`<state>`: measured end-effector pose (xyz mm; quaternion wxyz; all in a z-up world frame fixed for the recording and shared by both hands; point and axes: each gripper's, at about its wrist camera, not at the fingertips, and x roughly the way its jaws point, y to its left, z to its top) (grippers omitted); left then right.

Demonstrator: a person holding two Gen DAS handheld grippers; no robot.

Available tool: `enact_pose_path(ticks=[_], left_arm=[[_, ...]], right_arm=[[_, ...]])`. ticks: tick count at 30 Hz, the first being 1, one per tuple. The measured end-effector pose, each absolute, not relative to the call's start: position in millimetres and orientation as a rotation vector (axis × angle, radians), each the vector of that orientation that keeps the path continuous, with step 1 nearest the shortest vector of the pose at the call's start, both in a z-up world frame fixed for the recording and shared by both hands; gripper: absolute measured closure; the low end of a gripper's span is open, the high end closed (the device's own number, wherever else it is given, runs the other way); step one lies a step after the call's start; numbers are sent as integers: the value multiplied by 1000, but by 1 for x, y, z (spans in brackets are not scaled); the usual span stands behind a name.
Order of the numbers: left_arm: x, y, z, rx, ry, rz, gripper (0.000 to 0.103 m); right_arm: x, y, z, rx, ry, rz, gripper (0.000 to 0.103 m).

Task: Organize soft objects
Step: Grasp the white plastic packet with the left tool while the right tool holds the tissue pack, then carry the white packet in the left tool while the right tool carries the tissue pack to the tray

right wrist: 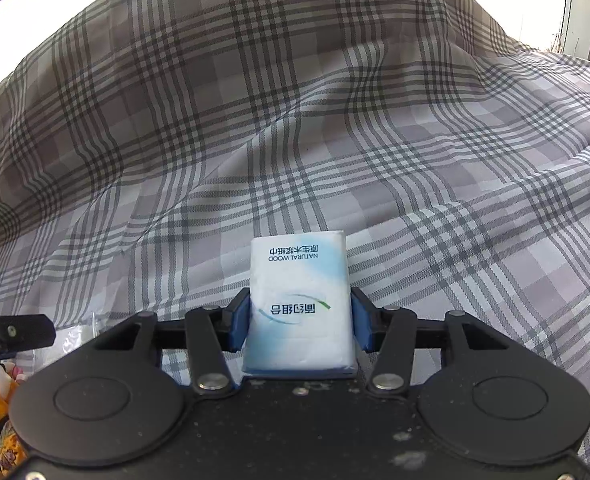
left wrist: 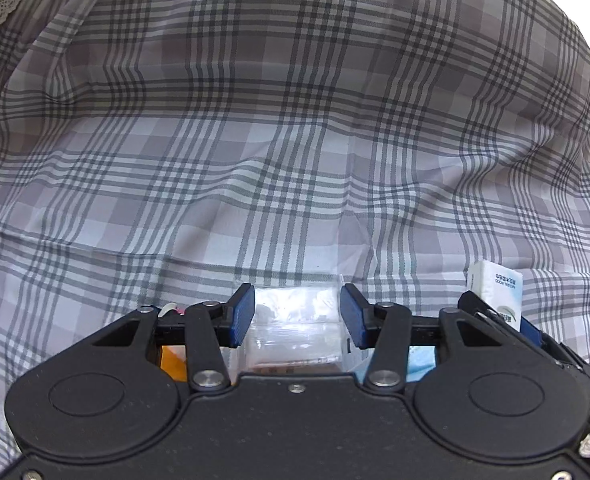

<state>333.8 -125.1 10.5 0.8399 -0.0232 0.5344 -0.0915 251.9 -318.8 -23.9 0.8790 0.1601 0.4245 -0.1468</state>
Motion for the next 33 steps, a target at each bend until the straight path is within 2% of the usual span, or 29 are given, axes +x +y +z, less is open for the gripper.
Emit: enact_pose_path(ticks=[16,23,33], left_arm=[[334,-136,0,9,1114,-168,52],[334,-143,-16,57,1125,-159,43],[334,-136,-13,-14,1104,-189,50]], right_arm=[[253,-318,-24,324,884,-307,53],[253,-317,-24,321,886,-306,53],[253,-317,-24,326,882,-306,53]])
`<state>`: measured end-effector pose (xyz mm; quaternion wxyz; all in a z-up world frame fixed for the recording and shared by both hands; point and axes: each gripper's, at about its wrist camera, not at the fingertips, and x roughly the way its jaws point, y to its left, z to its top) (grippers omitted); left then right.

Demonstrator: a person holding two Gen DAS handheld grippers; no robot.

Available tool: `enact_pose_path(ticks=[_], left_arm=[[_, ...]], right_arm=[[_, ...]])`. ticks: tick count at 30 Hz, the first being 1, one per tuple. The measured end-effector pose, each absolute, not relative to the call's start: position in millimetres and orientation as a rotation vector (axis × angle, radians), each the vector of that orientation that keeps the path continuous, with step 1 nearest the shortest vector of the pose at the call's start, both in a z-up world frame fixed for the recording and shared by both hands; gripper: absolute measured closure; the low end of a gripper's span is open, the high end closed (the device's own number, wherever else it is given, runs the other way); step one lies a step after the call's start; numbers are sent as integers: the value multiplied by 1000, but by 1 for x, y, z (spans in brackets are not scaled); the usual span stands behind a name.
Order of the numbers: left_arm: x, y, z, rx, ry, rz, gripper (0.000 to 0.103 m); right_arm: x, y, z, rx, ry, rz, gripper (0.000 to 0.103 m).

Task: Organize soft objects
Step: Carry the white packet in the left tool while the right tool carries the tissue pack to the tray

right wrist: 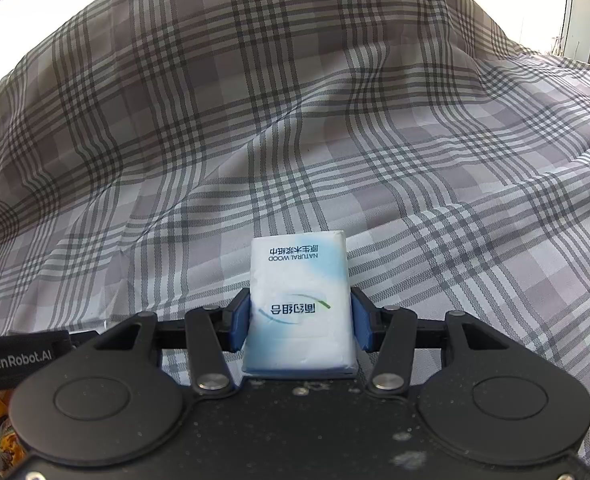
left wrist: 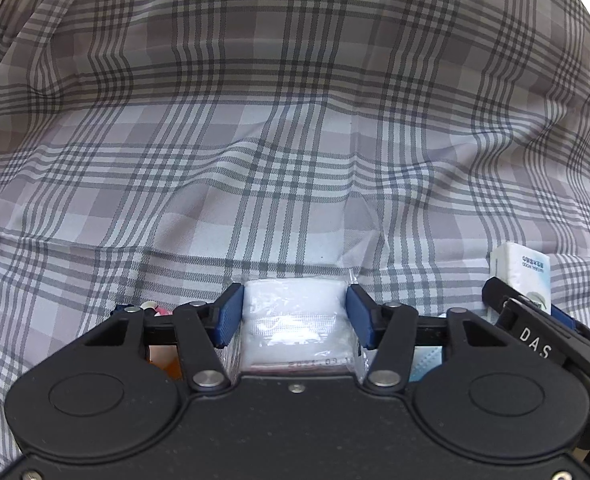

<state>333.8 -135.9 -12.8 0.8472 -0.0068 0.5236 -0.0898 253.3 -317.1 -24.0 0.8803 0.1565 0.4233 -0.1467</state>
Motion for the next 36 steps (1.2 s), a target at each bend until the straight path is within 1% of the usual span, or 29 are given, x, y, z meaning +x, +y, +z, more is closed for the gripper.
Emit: enact_pose_path(ticks=[3,12,18,25,36], left_arm=[[333,-133,-1,-50,1083,-199,50],[301,-126,54,-84,923,-258,50],[287,-126,70,-59,828,-231,50],[279,-125,77,-61,836,-248,50],[187,-104,83,10,928,-371,50]], right_arm=[[253,-318,-24,331,879,-305,53],[251,-322,-24,361,864,-304,54],[251,-321,-24,359,863,-311,54],[250,-323,-24,370,863,-316,54],[248,-335,-17,449,886,-316,54]])
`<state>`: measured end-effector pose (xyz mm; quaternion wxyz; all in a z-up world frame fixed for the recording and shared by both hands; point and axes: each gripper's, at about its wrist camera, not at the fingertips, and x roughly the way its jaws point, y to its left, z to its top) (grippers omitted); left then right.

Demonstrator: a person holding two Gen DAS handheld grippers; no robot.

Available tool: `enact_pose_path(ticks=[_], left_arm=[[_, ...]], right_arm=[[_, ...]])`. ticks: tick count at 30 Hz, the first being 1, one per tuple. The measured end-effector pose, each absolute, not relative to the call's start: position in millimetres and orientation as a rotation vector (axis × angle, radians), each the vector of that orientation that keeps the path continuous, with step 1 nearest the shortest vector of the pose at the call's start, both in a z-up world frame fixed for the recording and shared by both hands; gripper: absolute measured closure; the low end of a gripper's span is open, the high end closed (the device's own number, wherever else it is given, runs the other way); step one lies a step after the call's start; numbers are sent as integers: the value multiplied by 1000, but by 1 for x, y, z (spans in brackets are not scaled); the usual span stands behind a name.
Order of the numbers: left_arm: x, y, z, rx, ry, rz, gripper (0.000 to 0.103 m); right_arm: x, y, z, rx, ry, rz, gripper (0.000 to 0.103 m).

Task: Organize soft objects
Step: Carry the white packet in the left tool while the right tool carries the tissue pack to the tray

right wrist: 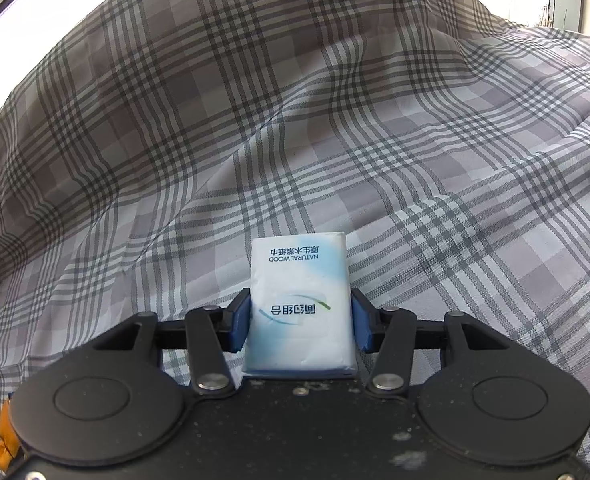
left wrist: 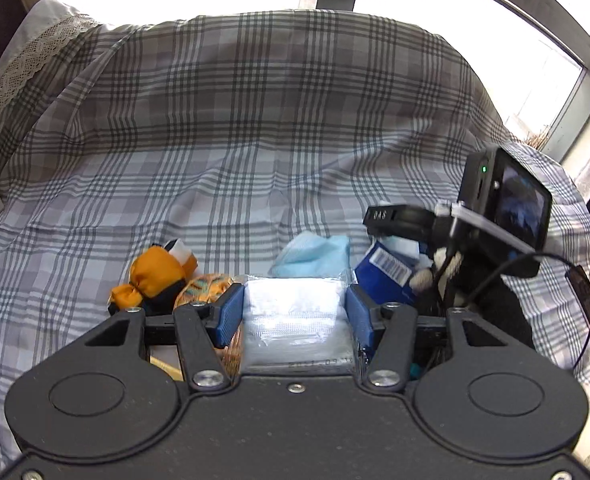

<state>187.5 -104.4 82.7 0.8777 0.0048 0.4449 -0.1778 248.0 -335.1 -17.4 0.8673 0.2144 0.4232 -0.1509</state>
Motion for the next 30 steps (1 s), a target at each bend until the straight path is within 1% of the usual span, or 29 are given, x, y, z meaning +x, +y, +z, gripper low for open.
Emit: enact_pose_path(ticks=[3,10,18,22,30], left_arm=[[164,-93,81,30,958,-381,50],[125,-75,75,48,990,-397,50],[90,-50,65,39,1021,-387,50],[75,-40,55,50,1049,-382,50],[56,-15,43,45,1077,-307,50]], right_arm=[[241,-344,-9,484,889,-330,54],[202,-372,35,428,846,-372,54],[123,-402,59,400,882,-426,54],[68,-392,64,383,896,-391,54],[-30,-333,69,357,940,-223,54]])
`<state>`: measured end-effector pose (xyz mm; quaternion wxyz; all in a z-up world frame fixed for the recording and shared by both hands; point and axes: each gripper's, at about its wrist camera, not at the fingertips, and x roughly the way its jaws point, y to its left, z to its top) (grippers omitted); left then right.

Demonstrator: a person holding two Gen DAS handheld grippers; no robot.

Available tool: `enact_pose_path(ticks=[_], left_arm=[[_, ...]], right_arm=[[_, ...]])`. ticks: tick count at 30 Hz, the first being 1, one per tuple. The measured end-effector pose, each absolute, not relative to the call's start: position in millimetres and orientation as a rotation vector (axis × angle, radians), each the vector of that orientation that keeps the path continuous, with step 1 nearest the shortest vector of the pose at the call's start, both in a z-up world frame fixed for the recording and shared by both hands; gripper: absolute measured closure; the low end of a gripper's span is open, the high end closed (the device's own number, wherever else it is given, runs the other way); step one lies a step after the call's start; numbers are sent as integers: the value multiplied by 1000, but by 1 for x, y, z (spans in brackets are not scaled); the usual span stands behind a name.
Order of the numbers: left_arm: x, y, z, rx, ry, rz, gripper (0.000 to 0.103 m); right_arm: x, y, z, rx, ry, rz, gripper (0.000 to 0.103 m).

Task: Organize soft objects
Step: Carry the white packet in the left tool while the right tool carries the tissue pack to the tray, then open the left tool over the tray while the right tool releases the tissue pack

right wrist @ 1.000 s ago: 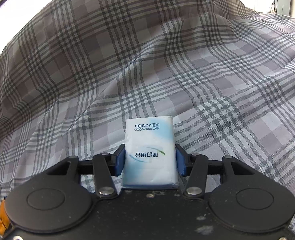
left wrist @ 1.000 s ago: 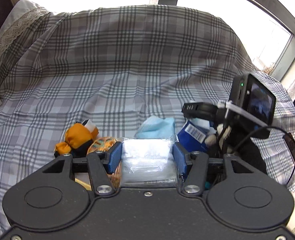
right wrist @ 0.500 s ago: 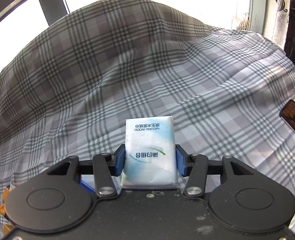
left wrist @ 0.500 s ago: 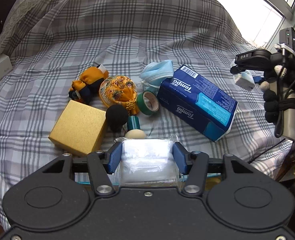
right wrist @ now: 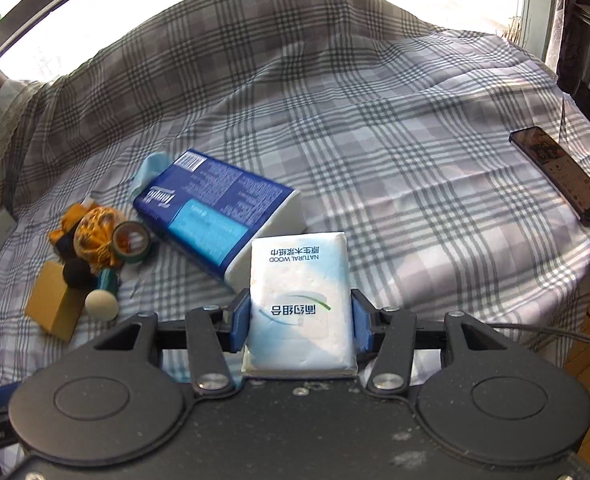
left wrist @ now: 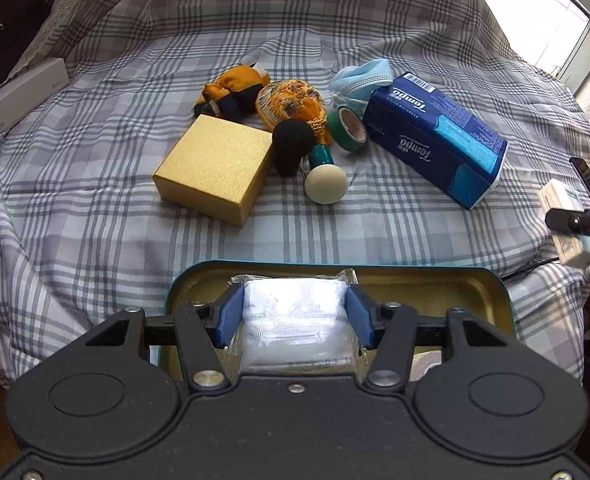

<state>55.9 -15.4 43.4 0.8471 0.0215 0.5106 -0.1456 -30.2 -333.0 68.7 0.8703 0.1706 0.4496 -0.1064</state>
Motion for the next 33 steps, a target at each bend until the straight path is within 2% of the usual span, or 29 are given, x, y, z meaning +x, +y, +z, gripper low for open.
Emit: enact_pose_path(ticks=[11,22,33], left_arm=[[34,-2,38,29,1082,-293,48],[28,-6,42,24,1058,-315,46],[26,-8,36,39,1088,-286,46]], right_arm=[[-87,-258,78,318,977,-22,53],[-87,-244,78,302,975,27,47],[-85,-246,71,322,992,24,47]])
